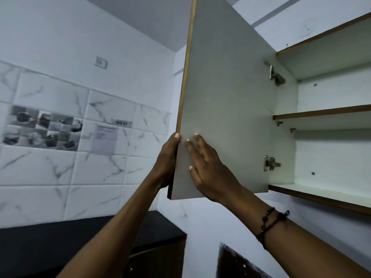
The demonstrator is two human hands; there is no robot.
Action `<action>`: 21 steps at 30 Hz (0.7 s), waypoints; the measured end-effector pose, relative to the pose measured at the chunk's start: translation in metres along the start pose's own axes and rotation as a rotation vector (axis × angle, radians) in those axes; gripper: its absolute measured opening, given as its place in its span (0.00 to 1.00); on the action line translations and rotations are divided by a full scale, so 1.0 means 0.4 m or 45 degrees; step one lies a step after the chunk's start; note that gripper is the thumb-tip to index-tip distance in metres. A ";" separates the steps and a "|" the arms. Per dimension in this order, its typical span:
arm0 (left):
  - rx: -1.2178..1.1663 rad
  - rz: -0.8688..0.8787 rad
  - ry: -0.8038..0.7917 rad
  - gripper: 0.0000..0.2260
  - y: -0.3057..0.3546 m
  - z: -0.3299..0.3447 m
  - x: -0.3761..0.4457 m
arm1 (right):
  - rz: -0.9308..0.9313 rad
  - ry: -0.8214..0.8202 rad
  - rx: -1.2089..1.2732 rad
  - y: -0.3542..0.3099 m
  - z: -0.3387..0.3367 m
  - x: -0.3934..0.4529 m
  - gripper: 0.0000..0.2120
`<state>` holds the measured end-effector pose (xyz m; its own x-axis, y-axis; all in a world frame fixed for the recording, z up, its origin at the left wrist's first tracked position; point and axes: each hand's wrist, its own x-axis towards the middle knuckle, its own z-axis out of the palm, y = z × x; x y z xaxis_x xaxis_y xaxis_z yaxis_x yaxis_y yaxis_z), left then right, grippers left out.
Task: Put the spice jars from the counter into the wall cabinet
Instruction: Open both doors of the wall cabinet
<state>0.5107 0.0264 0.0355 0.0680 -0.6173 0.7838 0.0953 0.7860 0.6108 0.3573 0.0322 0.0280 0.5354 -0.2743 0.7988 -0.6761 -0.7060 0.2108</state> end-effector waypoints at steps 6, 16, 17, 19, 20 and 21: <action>0.240 0.047 0.174 0.16 -0.047 -0.059 0.023 | 0.026 -0.163 0.006 0.000 0.095 0.054 0.31; 1.322 0.626 0.607 0.18 -0.088 -0.025 -0.026 | 0.090 -0.105 0.121 -0.013 0.088 0.039 0.30; 1.493 0.790 0.608 0.19 -0.095 -0.018 -0.034 | 0.107 -0.096 0.135 -0.013 0.083 0.030 0.29; 1.662 1.010 0.511 0.17 -0.111 -0.003 -0.051 | 0.137 -0.063 0.126 -0.015 0.077 0.006 0.28; 1.685 1.028 0.456 0.16 -0.118 0.006 -0.059 | 0.149 -0.039 0.106 -0.012 0.074 -0.011 0.27; 1.692 1.019 0.406 0.16 -0.123 0.015 -0.066 | 0.159 -0.013 0.076 -0.007 0.072 -0.028 0.26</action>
<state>0.4983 0.0043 -0.0146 -0.1146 0.1071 0.9876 -0.9555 0.2600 -0.1391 0.3676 0.0185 0.0023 0.4544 -0.3685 0.8110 -0.7064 -0.7037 0.0760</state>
